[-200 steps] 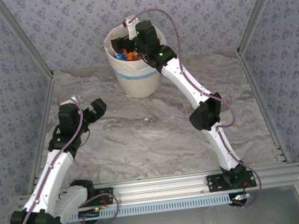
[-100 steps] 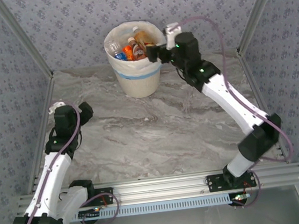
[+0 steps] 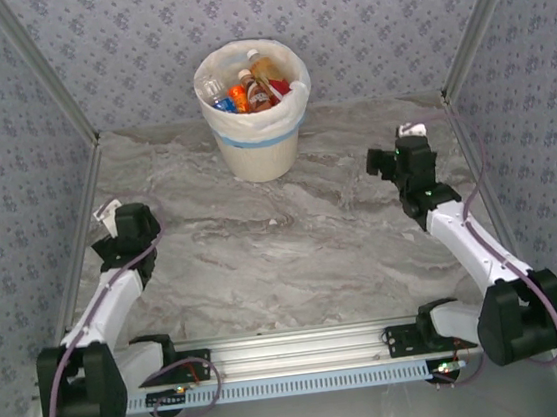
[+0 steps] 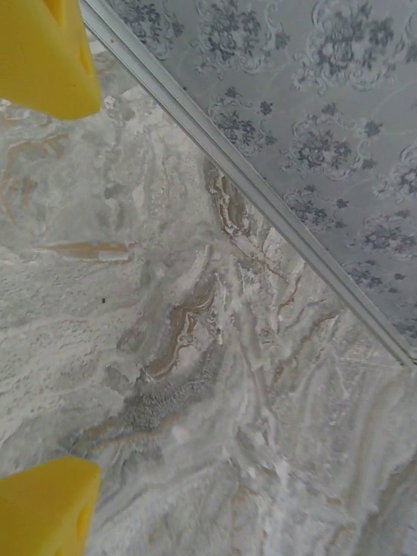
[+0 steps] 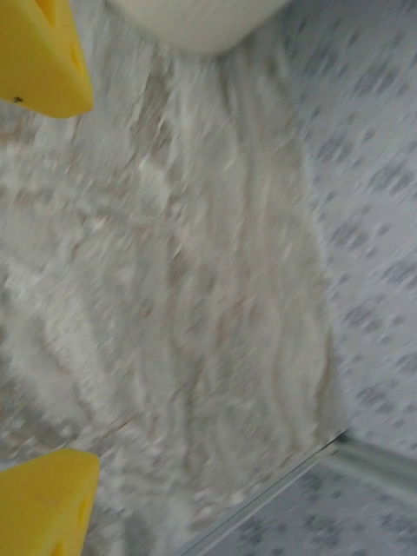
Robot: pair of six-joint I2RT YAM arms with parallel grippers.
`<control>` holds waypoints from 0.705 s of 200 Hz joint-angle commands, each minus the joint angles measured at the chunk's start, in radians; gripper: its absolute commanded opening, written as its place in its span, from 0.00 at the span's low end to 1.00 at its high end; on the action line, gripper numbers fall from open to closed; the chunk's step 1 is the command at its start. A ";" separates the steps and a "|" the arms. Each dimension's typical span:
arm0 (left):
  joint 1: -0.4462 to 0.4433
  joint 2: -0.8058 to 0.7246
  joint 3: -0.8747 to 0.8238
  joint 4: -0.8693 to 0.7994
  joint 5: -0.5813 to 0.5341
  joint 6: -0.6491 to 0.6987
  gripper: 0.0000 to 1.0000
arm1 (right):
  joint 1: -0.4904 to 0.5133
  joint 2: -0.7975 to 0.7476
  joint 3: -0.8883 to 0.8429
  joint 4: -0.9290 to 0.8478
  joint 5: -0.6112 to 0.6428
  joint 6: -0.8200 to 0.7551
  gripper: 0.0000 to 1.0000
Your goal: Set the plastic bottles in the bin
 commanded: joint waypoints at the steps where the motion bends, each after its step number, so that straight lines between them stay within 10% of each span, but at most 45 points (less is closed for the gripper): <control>1: 0.017 0.103 -0.020 0.221 0.023 0.150 1.00 | -0.053 -0.020 -0.073 0.071 0.018 -0.016 1.00; 85: 0.076 0.394 -0.204 0.914 0.452 0.292 1.00 | -0.241 0.014 -0.322 0.331 -0.171 -0.080 1.00; 141: 0.024 0.409 -0.168 0.871 0.273 0.283 1.00 | -0.262 0.068 -0.462 0.656 -0.150 -0.114 1.00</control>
